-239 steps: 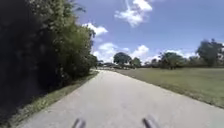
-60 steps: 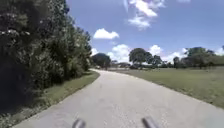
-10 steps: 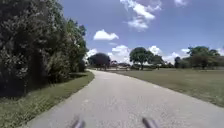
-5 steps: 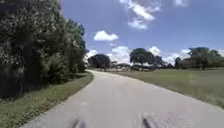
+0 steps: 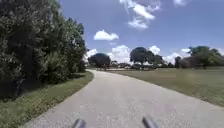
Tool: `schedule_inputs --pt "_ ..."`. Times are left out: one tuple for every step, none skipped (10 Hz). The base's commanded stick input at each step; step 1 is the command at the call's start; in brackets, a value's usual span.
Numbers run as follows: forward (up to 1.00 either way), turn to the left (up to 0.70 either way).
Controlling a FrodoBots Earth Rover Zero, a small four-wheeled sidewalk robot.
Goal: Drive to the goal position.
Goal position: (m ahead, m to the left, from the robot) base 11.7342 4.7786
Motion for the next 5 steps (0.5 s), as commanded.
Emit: schedule_inputs --pt "0.30 0.00" --pt "0.30 -0.14" --pt "0.30 -0.46" --pt "0.30 -0.16" --pt "0.30 0.00"
